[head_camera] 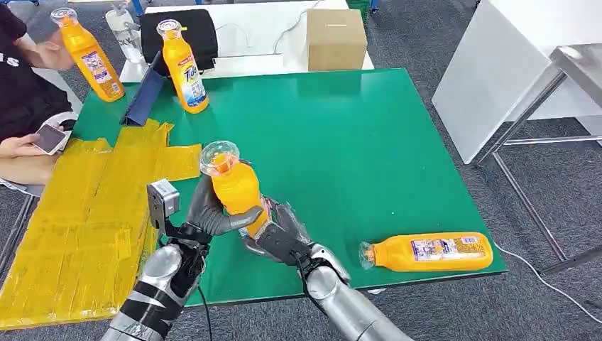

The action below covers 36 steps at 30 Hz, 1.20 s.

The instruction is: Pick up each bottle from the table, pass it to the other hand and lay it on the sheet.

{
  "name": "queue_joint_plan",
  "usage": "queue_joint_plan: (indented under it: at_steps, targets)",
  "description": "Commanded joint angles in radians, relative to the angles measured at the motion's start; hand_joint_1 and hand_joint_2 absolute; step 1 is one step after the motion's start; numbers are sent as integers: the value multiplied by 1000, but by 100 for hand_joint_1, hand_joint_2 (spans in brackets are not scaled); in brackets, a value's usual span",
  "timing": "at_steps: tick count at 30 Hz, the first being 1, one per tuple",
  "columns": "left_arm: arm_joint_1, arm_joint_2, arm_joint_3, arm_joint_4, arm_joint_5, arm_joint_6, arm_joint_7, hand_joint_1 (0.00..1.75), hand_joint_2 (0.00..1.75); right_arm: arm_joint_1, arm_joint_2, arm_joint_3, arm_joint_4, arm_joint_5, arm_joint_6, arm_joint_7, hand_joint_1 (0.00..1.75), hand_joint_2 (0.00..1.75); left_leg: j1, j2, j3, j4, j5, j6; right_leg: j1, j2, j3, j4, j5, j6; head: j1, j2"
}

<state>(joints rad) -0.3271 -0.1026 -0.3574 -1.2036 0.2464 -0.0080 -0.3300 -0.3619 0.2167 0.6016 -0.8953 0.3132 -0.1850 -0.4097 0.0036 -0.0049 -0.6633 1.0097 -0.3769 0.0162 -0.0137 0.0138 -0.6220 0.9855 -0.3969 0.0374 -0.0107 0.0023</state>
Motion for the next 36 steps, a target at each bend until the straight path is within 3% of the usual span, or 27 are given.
queue_joint_plan:
  at_steps: [1, 2, 3, 4, 5, 7, 10, 15, 16, 18, 20, 23, 24, 27, 30, 36]
  targets:
    - [-60, 5, 61, 49, 16, 67, -12, 175, 175, -14, -46, 0, -3, -10, -35, -18, 175, 175, 1, -1, 5, 0, -2, -1, 1, -2, 5, 0, -2, -2, 0, 0]
    - [-60, 10, 66, 35, 22, 77, -15, 175, 175, -9, -54, -21, -27, -17, -49, -23, 175, 175, 0, -1, 3, 0, -1, -1, 1, -2, 3, 0, -1, -1, 0, 0]
    - [-60, 15, 71, 26, 19, 89, -20, 175, 175, -3, -57, -41, -46, -27, -64, -28, 44, 175, 1, -1, 5, 0, -2, -1, 1, -2, 5, 0, -2, -2, 0, 0]
    - [-59, 24, 75, 9, -25, 152, -46, 175, 175, 15, -57, -75, -87, -48, -90, -30, 0, 175, 1, -1, 2, 0, -1, -1, 1, -2, 3, 0, -1, -1, 0, 0]
    - [-64, 44, 62, -13, -188, 324, -117, 175, 175, 35, -72, -95, -152, -61, -87, -30, 0, 0, 0, -2, 3, 0, -1, -1, 1, -3, 4, 0, -2, -1, 0, 0]
    - [-69, 57, 56, -33, -394, 508, -133, 175, 175, 68, -93, -126, -257, -70, -86, -28, 0, 0, 1, -1, 4, 1, -2, -1, 1, -2, 4, 0, -2, -2, -1, 0]
    - [-85, 98, 83, -27, -691, 669, -67, 175, 175, 127, -116, -169, -441, -147, -17, -31, 0, 0, 1, -1, 4, 1, -2, -1, 1, -3, 4, 1, -3, -2, -1, 0]
    - [-108, 122, 192, 20, -993, 706, 19, 175, 175, 193, -149, -202, -629, -186, 19, -35, 0, 0, 0, -3, 5, 1, -2, -1, 1, -3, 5, 1, -3, -2, 0, 0]
    - [-93, 93, 286, 1, -1191, 706, 33, 175, 175, 206, -152, -215, -655, -206, 25, -36, 0, 175, 0, -1, 3, 0, -1, -1, 0, -1, 3, 1, -2, -1, 0, 0]
    - [-79, 80, 390, -23, -1497, 706, 80, 175, 175, 218, -173, -221, -693, -248, 67, -49, 0, 175, 0, 0, 3, 0, -1, -1, 1, -1, 2, 0, -1, -1, 0, 0]
    - [-91, 140, 381, 64, -1730, 706, 194, 175, 175, 221, -197, -221, -714, -254, 87, -45, 0, 175, 1, 1, 6, 1, -3, -2, 1, -1, 6, 1, -3, -2, 0, 0]
    - [-180, 209, 300, 317, -1776, 691, 268, 175, 175, 227, -216, -227, -728, -261, 108, -34, 0, 175, 1, 2, 13, 0, -5, -3, 1, -2, 12, 1, -5, -4, 0, 0]
    - [-198, 219, 278, 366, -1775, 704, 280, 175, 175, 228, -215, -232, -728, -261, 110, -34, 0, 175, -1, 0, 6, -2, 0, -1, 0, -2, 5, 0, -1, -2, 0, 0]
    - [-198, 219, 278, 366, -1775, 704, 280, 175, 175, 228, -215, -232, -728, -261, 110, -34, 0, 175, 0, -1, 5, -1, 0, -2, 0, -3, 4, -1, -1, -2, 0, 0]
    - [-243, 225, 239, 514, -1804, 659, 349, 175, 175, 226, -210, -239, -716, -268, 118, -31, 0, 175, 1, 1, 4, 0, -1, -2, 1, -1, 3, 0, 1, -4, -1, 0]
    - [-283, 192, 278, 737, -1678, 672, 327, 175, 175, 227, -199, -240, -696, -270, 128, -28, 0, 175, 1, 2, 5, -1, -1, -2, 1, 1, 4, -1, 0, -4, 0, 0]
